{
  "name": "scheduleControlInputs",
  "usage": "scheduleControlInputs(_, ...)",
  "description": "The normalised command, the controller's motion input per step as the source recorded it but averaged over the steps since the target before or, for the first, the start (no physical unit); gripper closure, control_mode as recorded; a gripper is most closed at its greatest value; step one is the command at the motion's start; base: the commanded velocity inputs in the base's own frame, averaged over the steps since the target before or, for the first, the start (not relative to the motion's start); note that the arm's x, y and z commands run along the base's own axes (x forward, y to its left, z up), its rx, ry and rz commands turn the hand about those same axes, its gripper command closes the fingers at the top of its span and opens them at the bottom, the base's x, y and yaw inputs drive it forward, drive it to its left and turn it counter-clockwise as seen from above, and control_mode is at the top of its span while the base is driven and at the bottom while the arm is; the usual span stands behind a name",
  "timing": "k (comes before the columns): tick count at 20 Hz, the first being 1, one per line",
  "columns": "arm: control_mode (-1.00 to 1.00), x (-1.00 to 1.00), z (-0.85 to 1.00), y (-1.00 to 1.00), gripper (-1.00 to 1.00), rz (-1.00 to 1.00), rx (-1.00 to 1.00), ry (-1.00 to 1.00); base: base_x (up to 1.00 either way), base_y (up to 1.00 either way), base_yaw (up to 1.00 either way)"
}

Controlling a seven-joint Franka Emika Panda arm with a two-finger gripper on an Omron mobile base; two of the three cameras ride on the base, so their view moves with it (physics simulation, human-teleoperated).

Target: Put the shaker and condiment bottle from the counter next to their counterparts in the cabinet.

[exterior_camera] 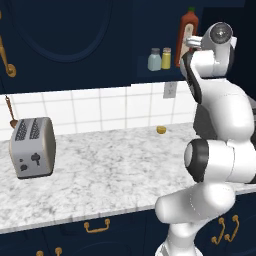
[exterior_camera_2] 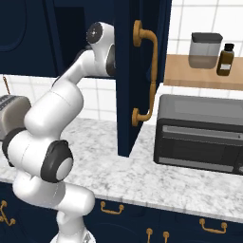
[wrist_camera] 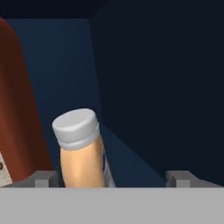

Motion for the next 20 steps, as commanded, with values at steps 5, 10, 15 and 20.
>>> scheduleControlInputs(5, -1.0, -0.42, 0.05, 0.2, -1.0, 0.05, 0.0, -0.01, 0.0, 0.0, 0.0)
scheduleControlInputs(10, -1.0, -0.42, 0.05, 0.27, -1.0, 0.06, 0.0, -0.02, 0.0, 0.0, 0.0)
scheduleControlInputs(15, -1.0, -0.57, 0.06, 0.25, -1.0, 0.06, 0.0, -0.06, 0.0, 0.0, 0.0)
scheduleControlInputs(20, -1.0, -0.78, 0.01, 0.27, -1.0, 0.04, 0.0, -0.07, 0.0, 0.0, 0.0)
